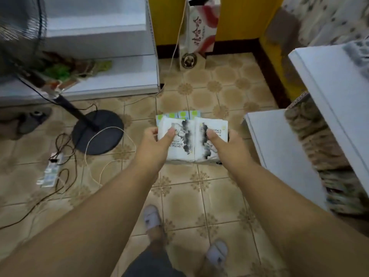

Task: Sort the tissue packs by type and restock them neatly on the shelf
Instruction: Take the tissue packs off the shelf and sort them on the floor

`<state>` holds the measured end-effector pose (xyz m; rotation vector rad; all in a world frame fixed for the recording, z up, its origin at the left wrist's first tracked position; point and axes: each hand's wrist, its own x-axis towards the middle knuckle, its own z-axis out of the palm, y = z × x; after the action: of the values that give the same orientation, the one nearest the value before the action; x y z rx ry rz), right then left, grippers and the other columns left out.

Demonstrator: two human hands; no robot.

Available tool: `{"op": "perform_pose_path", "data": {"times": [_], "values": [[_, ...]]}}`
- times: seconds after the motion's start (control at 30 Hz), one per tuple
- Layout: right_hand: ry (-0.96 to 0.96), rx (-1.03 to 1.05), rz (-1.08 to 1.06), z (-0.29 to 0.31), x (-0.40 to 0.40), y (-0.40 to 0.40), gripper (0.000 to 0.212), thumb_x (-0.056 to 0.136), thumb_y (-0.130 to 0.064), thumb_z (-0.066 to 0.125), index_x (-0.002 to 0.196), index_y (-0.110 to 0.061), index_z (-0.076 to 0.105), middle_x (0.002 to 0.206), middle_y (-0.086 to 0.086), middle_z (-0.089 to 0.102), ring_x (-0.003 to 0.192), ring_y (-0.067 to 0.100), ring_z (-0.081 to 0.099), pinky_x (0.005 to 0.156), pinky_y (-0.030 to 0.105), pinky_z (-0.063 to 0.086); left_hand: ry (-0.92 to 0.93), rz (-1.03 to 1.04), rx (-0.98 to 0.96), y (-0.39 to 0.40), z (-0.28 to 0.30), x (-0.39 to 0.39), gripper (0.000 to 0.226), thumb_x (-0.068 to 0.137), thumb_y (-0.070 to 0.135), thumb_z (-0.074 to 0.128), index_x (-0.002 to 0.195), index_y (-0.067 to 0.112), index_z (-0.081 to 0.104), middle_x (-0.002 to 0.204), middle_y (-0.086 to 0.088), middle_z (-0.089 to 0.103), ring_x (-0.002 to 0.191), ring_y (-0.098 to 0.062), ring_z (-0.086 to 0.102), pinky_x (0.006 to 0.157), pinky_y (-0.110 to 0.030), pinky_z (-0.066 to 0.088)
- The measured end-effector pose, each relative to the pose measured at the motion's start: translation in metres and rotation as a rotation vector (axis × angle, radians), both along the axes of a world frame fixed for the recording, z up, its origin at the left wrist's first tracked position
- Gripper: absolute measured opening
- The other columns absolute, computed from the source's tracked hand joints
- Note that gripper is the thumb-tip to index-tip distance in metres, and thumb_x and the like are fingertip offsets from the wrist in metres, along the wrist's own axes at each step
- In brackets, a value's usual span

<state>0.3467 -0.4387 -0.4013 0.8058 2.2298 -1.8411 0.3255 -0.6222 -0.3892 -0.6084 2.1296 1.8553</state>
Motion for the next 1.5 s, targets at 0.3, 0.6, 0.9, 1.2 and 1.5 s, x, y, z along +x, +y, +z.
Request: {"op": "perform_pose_path", "data": {"times": [0.3,0.6,0.9,1.2,1.5], "values": [[-0.275,0.074,-0.010,-0.193,-0.088,-0.078,0.049,0.073,-0.057,0.068,0.107,-0.022,0.064,0.093,-0.003,0.072,0.084,0.017,0.071,0.075,0.042,0.060,-0.225,-0.183,-0.188,-0.088,-0.180,-0.091,0.029,0.088,0.044,0.066,0.108,0.024,0.064,0.098,0.003,0.070,0.090,-0.017,0.067,0.080,-0.036,0.056],[-0.376,0.235,0.187,-0.398,-0.165,-0.077,0.033,0.089,-0.042,0.068,0.107,-0.014,0.060,0.092,0.000,0.067,0.081,0.017,0.063,0.069,0.030,0.046,-0.402,-0.102,-0.315,-0.092,-0.389,-0.151,0.033,0.091,0.031,0.067,0.117,0.015,0.054,0.091,0.008,0.061,0.088,-0.018,0.064,0.084,-0.038,0.055],[-0.522,0.305,0.240,-0.643,-0.199,-0.078,0.033,0.091,-0.038,0.066,0.106,-0.009,0.066,0.088,0.008,0.070,0.064,0.015,0.062,0.045,0.015,0.044,-0.462,-0.133,-0.391,-0.095,-0.642,-0.184,0.022,0.092,0.026,0.065,0.111,0.019,0.057,0.090,0.005,0.064,0.089,-0.022,0.065,0.080,-0.039,0.056],[-0.639,0.457,0.444,-0.758,-0.202,-0.088,0.031,0.090,-0.025,0.065,0.117,-0.009,0.062,0.111,0.013,0.068,0.099,0.030,0.065,0.086,0.038,0.054,-0.486,-0.263,-0.528,-0.105,-0.761,-0.185,0.039,0.091,0.025,0.064,0.127,0.017,0.052,0.119,-0.006,0.065,0.104,-0.026,0.063,0.089,-0.041,0.054],[-0.492,0.488,0.612,-0.535,-0.199,-0.118,0.061,0.093,-0.027,0.061,0.146,-0.015,0.033,0.139,0.014,0.047,0.122,0.030,0.051,0.087,0.028,0.039,-0.325,-0.510,-0.610,-0.075,-0.544,-0.164,0.045,0.090,0.020,0.060,0.132,0.023,0.045,0.129,-0.006,0.051,0.114,-0.026,0.054,0.091,-0.037,0.046]]}}
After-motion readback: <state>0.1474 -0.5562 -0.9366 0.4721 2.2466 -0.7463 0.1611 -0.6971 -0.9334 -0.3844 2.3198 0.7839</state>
